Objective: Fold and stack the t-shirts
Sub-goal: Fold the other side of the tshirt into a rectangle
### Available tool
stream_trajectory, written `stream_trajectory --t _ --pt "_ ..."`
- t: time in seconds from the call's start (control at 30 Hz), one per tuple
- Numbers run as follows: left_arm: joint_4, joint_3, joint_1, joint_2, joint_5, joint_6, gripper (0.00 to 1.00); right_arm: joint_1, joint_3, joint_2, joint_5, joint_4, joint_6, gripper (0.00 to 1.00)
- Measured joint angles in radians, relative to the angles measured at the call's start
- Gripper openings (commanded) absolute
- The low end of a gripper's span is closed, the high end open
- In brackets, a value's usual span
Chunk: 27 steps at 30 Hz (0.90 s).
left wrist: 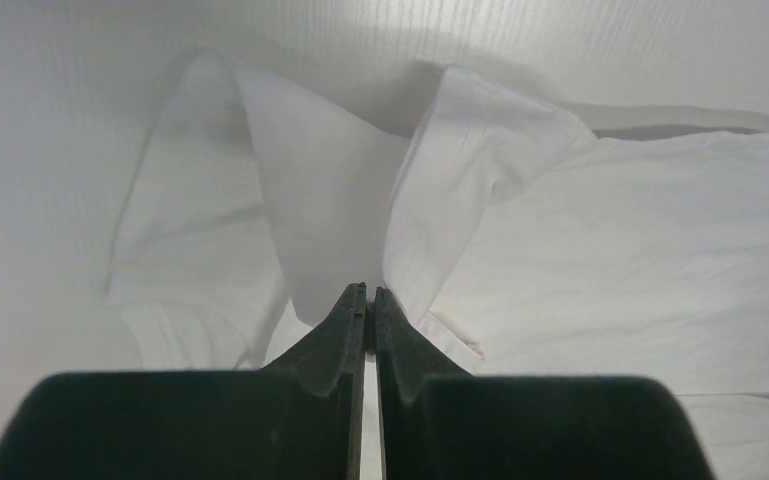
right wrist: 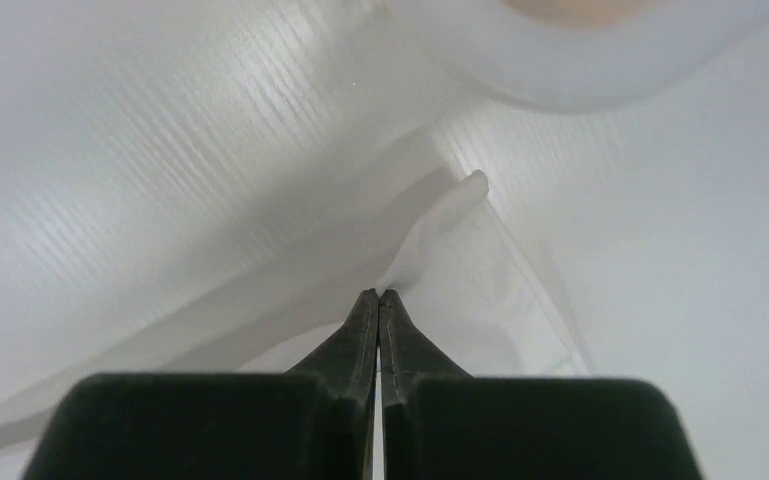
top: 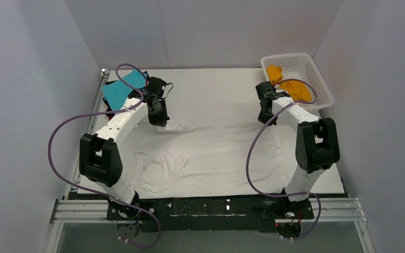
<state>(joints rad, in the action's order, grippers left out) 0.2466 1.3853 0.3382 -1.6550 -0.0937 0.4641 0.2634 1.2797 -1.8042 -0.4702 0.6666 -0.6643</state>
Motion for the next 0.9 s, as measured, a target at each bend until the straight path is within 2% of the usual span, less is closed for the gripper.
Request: stream_trajectory --t 0.13,0.5,0.73,0.9 --pt "-0.008 -0.047 0.01 0.062 0.01 -0.008 0.0 0.014 -0.059 0.121 0.009 0.0 0.015 0.01" --pt "-0.003 -0.347 0.109 0.383 -0.001 -0.006 0.0 0.087 -0.29 0.338 0.007 0.022 0.039 0.01" --pt "-0.001 -0.565 0.158 0.612 -0.007 0.055 0.0 0.089 -0.408 0.509 0.007 0.041 0.039 0.01" --pt "0.001 -0.667 0.18 0.706 0.003 0.115 0.0 0.09 -0.446 0.546 0.009 0.056 0.04 0.01"
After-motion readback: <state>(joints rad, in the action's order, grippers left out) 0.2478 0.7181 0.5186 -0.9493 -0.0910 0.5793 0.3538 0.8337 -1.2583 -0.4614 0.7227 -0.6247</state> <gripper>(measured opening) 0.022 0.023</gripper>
